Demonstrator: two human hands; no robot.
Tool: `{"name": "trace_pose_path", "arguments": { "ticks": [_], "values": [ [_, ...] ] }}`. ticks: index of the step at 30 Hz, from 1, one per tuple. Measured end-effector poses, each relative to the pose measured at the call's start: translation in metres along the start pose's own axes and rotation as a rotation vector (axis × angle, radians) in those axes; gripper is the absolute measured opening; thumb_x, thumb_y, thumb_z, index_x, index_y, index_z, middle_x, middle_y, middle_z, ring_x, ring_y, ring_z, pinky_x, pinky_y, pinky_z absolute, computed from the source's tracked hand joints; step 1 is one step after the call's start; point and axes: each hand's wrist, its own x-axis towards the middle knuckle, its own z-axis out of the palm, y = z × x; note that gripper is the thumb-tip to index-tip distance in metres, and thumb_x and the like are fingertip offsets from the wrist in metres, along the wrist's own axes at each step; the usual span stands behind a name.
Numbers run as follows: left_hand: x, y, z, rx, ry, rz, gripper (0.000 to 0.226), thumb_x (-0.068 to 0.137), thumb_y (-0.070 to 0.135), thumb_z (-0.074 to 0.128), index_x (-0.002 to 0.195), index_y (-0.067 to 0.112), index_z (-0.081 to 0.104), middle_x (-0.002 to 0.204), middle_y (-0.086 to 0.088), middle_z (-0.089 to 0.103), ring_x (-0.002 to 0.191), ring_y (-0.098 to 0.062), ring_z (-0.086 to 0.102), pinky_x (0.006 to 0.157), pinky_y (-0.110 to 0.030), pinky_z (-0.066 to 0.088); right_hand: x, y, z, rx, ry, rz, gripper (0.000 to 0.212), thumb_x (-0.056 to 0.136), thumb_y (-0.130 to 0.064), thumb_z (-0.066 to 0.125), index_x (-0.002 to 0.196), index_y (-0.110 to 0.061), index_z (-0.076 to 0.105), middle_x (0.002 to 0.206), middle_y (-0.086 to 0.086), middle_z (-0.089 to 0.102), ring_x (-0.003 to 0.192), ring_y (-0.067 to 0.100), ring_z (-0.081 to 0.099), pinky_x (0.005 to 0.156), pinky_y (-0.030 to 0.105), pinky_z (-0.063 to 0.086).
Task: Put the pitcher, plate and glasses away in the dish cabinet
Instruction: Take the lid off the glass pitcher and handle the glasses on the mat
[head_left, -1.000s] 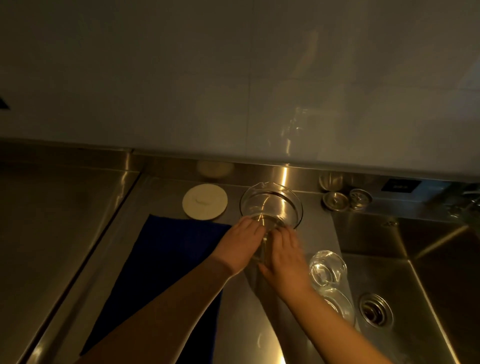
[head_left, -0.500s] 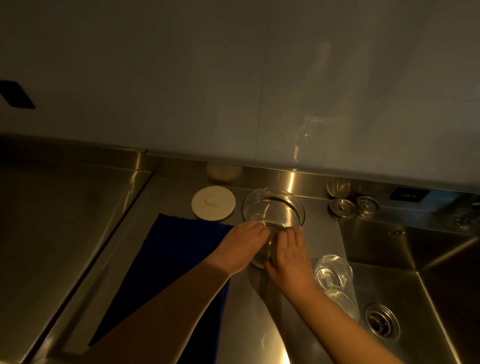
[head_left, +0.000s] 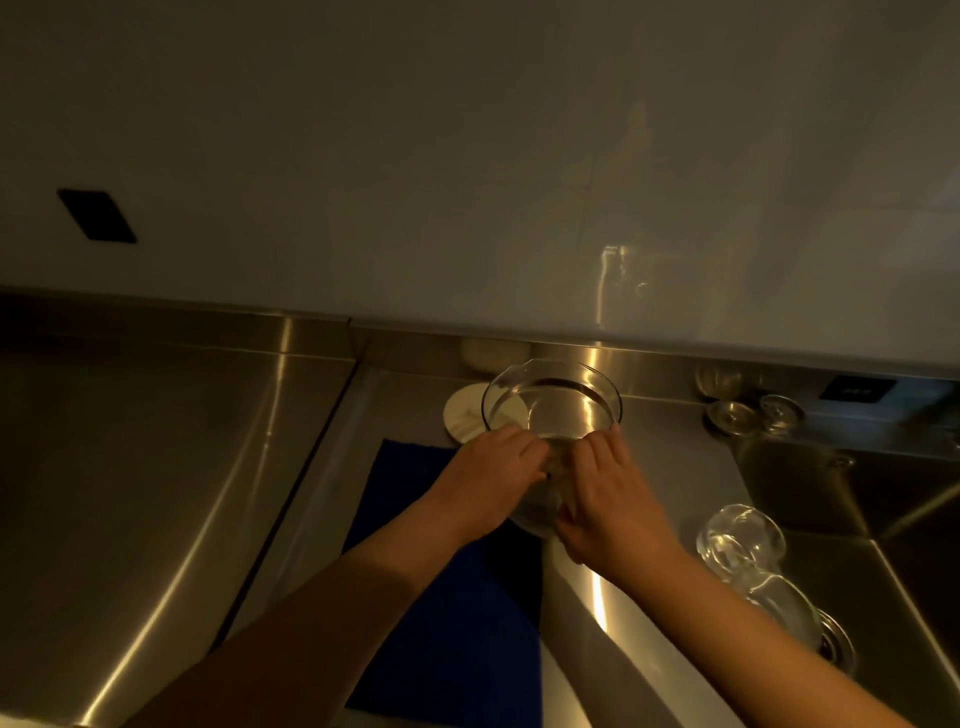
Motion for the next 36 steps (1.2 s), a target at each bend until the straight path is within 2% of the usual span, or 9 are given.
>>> {"name": "trace_pose_path", "arguments": {
  "ticks": [6,10,15,22,27,32,36],
  "values": [
    [-0.028,-0.002,-0.012,-0.027,-0.007,-0.007,0.015,0.093,0.019,0.054,0.102,0.009,0.059,0.099,-0.007,0.06,0.09,-0.018,0.052,0.07,-0.022,0.033,-0.004,-0.026,-0.001,-0.023,-0.013,-0.038,0.057,0.046,-0.033,0.086,0.091,-0.007,0.06,0.085,0.007,0.06,0.08,0.024,0.057,0.07,0.031,0.05],
    [-0.041,-0.008,-0.012,-0.055,-0.041,-0.005,0.017,0.093,0.017,0.054,0.107,0.009,0.059,0.105,-0.008,0.06,0.096,-0.019,0.053,0.075,-0.025,0.04,-0.008,-0.038,0.004,-0.02,-0.043,-0.049,0.053,0.045,-0.033,0.084,0.088,-0.009,0.062,0.081,0.005,0.06,0.074,0.021,0.056,0.063,0.027,0.046],
    [-0.053,-0.016,-0.011,-0.059,-0.066,0.003,0.016,0.091,0.017,0.057,0.105,0.01,0.06,0.102,-0.007,0.062,0.092,-0.017,0.054,0.073,-0.022,0.038,-0.008,-0.049,0.012,-0.032,-0.037,-0.08,0.048,0.045,-0.032,0.082,0.084,-0.01,0.065,0.079,0.004,0.062,0.07,0.02,0.058,0.062,0.027,0.048],
    [-0.056,-0.017,-0.013,-0.097,-0.041,-0.026,0.016,0.092,0.019,0.055,0.106,0.012,0.059,0.103,-0.004,0.06,0.094,-0.015,0.053,0.074,-0.022,0.04,-0.004,-0.049,0.008,-0.086,-0.091,-0.104,0.061,0.039,-0.04,0.086,0.088,-0.012,0.064,0.082,0.003,0.063,0.073,0.019,0.059,0.063,0.026,0.049],
    [-0.058,-0.013,-0.011,-0.152,-0.027,-0.061,0.016,0.093,0.018,0.052,0.107,0.012,0.058,0.104,-0.003,0.06,0.095,-0.013,0.052,0.077,-0.028,0.047,0.0,-0.049,0.001,-0.143,-0.126,-0.131,0.06,0.032,-0.04,0.086,0.081,-0.012,0.064,0.073,0.0,0.061,0.065,0.017,0.056,0.057,0.026,0.048],
    [-0.063,-0.013,-0.002,-0.163,-0.047,-0.102,0.012,0.092,0.018,0.052,0.103,0.015,0.057,0.101,0.0,0.058,0.089,-0.009,0.051,0.07,-0.019,0.037,-0.003,-0.052,0.006,-0.126,-0.176,-0.127,0.063,0.029,-0.041,0.086,0.082,-0.014,0.066,0.073,-0.002,0.061,0.066,0.015,0.058,0.058,0.023,0.048],
    [-0.071,-0.015,0.003,-0.176,-0.047,-0.128,0.009,0.092,0.018,0.053,0.1,0.016,0.057,0.097,0.0,0.058,0.079,-0.003,0.046,0.065,-0.016,0.031,-0.004,-0.057,0.011,-0.088,-0.193,-0.121,0.062,0.03,-0.037,0.086,0.084,-0.013,0.067,0.073,-0.003,0.062,0.067,0.015,0.058,0.059,0.023,0.048]
  ]
}}
